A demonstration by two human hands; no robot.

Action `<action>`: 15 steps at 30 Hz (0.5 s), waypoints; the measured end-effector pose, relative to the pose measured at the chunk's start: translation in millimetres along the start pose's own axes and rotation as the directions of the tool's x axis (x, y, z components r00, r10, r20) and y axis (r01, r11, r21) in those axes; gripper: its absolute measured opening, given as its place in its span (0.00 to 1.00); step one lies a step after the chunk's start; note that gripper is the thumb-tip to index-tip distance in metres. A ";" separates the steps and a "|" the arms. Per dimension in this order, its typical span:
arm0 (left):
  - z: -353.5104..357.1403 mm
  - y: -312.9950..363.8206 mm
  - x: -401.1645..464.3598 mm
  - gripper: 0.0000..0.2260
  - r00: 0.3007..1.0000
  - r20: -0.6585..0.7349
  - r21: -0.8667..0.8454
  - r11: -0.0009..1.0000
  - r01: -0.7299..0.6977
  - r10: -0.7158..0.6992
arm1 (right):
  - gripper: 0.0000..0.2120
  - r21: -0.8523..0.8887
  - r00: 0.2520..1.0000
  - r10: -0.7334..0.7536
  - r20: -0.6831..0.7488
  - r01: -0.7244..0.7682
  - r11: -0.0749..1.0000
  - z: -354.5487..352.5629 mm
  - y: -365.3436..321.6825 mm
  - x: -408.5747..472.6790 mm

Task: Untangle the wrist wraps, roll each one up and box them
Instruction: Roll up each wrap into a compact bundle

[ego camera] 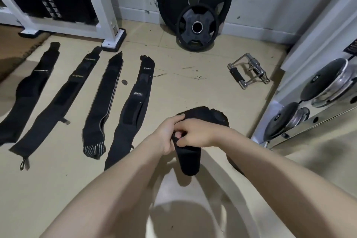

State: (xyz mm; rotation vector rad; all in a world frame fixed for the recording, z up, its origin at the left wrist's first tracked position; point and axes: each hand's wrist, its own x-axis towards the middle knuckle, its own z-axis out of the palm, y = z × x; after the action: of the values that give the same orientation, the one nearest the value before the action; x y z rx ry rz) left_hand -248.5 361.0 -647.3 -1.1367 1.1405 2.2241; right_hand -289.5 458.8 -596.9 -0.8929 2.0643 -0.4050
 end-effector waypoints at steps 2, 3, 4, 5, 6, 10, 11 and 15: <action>-1.3 3.1 3.9 0.12 0.998 0.052 -0.048 0.998 -0.033 0.035 | 0.09 0.384 0.994 0.050 0.099 -0.084 0.920 -10.5 0.2 -7.0; -1.7 6.9 4.8 0.13 0.996 0.053 -0.073 0.995 -0.069 0.073 | 0.11 0.533 0.991 0.068 0.112 -0.118 0.838 -16.1 4.0 -8.6; -1.0 12.5 5.7 0.13 0.992 0.050 -0.101 0.988 -0.114 0.119 | 0.10 0.635 0.994 0.079 0.077 -0.110 0.765 -22.3 8.8 -10.0; 0.9 19.4 5.6 0.13 0.984 0.040 -0.104 0.980 -0.168 0.173 | 0.08 0.711 0.995 0.102 -0.001 -0.071 0.699 -28.1 13.0 -10.4; 4.2 27.5 2.5 0.14 0.972 0.046 -0.095 0.970 -0.223 0.229 | 0.08 0.753 0.982 0.154 -0.108 -0.020 0.658 -33.0 16.6 -10.1; 19.2 59.8 -21.5 0.11 0.894 0.113 0.011 0.900 -0.437 0.433 | 0.09 0.644 0.718 0.431 -0.547 0.031 0.765 -51.8 24.0 -4.1; 20.7 64.9 -26.0 0.09 0.876 0.117 0.033 0.879 -0.475 0.469 | 0.09 0.673 0.725 0.421 -0.545 0.079 0.736 -54.7 21.7 -4.1; 20.6 68.9 -40.4 0.09 0.826 0.059 0.130 0.816 -0.563 0.560 | 0.10 0.877 0.891 0.238 -0.385 0.274 0.394 -61.4 6.8 -12.3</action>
State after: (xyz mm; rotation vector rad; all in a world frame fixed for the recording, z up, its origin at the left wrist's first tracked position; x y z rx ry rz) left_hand -278.9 337.6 -574.2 -0.7792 1.7823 2.5026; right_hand -336.5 470.6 -556.7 -0.0735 1.7290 -1.7445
